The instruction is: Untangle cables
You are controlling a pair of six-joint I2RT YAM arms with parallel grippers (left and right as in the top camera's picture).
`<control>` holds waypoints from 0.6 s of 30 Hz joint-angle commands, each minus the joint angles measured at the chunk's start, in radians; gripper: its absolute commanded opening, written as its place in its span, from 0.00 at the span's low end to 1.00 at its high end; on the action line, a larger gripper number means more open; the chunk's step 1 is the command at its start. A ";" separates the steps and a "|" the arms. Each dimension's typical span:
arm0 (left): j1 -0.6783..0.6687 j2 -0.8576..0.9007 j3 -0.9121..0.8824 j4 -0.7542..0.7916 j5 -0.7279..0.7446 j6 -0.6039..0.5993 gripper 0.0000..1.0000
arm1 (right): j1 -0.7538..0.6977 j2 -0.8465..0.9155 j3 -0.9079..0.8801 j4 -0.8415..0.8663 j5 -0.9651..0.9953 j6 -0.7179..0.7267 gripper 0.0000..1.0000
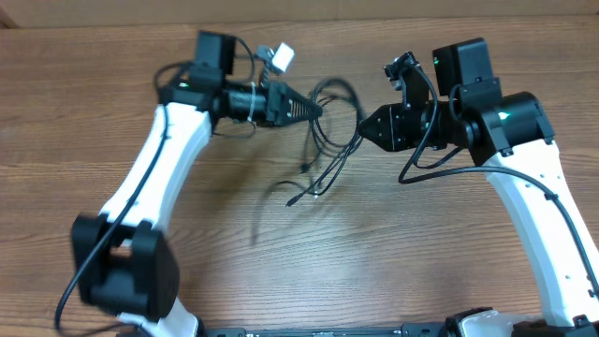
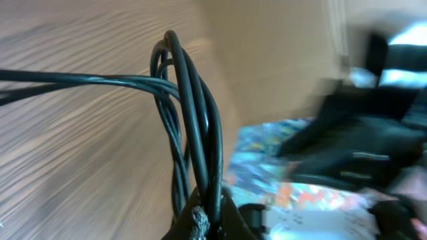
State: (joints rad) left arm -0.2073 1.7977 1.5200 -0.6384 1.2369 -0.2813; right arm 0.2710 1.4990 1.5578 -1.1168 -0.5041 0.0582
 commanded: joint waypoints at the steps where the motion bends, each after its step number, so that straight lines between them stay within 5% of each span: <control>1: 0.006 -0.073 0.035 -0.021 0.147 -0.032 0.04 | 0.065 -0.010 0.001 0.024 0.140 0.047 0.28; 4: 0.006 -0.072 0.035 -0.077 0.084 -0.044 0.04 | 0.096 -0.010 0.001 0.054 0.195 0.055 0.37; 6: -0.002 -0.072 0.035 -0.181 -0.087 -0.040 0.04 | 0.109 -0.010 0.001 0.085 0.219 0.068 0.45; 8: -0.016 -0.072 0.035 -0.215 -0.149 -0.040 0.04 | 0.108 -0.003 0.001 0.119 0.220 0.101 0.43; 18: -0.034 -0.071 0.035 -0.194 -0.313 -0.147 0.04 | 0.115 0.163 0.000 0.224 0.093 0.838 0.35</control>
State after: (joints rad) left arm -0.2298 1.7214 1.5497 -0.8494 0.9783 -0.3649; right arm 0.3771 1.6558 1.5578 -0.9077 -0.3820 0.6403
